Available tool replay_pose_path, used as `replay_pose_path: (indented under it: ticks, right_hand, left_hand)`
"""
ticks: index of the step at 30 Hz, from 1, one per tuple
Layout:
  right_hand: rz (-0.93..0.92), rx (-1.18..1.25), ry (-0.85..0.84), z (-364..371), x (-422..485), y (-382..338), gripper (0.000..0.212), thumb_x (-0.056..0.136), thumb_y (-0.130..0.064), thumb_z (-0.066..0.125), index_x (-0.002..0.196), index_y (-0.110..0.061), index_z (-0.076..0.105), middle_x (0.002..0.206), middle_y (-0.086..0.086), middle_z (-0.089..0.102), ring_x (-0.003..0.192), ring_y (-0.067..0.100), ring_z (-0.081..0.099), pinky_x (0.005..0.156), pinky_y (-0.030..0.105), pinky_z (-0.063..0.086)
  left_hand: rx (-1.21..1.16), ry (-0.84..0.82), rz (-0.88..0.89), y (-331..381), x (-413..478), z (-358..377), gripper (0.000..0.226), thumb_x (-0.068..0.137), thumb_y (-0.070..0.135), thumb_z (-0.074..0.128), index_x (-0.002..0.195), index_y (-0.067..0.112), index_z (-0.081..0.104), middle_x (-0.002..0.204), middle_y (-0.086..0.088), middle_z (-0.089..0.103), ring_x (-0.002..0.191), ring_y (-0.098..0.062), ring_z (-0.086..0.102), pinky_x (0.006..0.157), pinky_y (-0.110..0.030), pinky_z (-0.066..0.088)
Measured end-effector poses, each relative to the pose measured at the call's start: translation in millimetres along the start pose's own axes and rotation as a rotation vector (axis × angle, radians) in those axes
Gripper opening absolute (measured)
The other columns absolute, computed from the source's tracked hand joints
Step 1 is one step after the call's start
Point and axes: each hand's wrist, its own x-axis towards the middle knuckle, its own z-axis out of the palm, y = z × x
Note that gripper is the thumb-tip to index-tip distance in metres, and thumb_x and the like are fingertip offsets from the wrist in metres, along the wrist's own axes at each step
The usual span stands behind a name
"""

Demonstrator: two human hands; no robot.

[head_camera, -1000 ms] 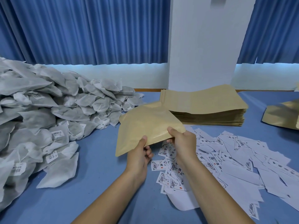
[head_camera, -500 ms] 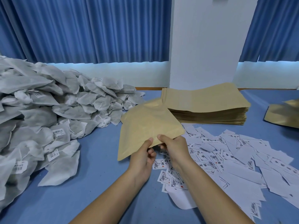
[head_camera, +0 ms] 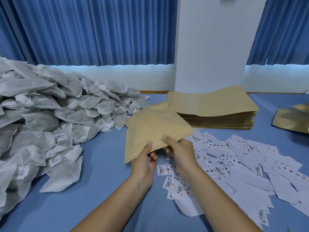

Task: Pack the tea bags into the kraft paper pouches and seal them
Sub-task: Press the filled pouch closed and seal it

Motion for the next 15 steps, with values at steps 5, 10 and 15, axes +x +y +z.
replay_pose_path:
  ticks: [5,10,15]
  right_hand:
    - [0.005,-0.079,0.036,6,1,4,0.01,0.082,0.0,0.067,0.074,-0.004,0.061,0.043,-0.006,0.053,0.038,0.007,0.045,0.043,0.014,0.039]
    - [0.009,-0.032,0.025,10,-1,9,0.017,0.085,-0.003,0.066,0.069,-0.008,0.06,0.052,0.0,0.054,0.041,0.008,0.043,0.044,0.015,0.038]
    - [0.057,0.002,-0.077,15,-5,11,0.008,0.086,0.0,0.063,0.078,-0.003,0.063,0.054,0.003,0.054,0.041,0.008,0.045,0.046,0.019,0.041]
  left_hand:
    - [-0.003,0.001,-0.01,-3,-1,0,0.004,0.092,0.008,0.059,0.093,0.012,0.059,0.072,-0.001,0.057,0.048,-0.008,0.041,0.042,-0.016,0.042]
    - [-0.033,0.043,0.046,-5,2,-2,0.003,0.094,0.009,0.056,0.093,0.011,0.058,0.072,-0.002,0.057,0.05,-0.01,0.044,0.042,-0.018,0.043]
    - [0.042,-0.013,0.032,-3,2,-2,0.006,0.094,0.01,0.056,0.093,0.005,0.059,0.063,-0.004,0.059,0.048,-0.012,0.052,0.052,-0.021,0.048]
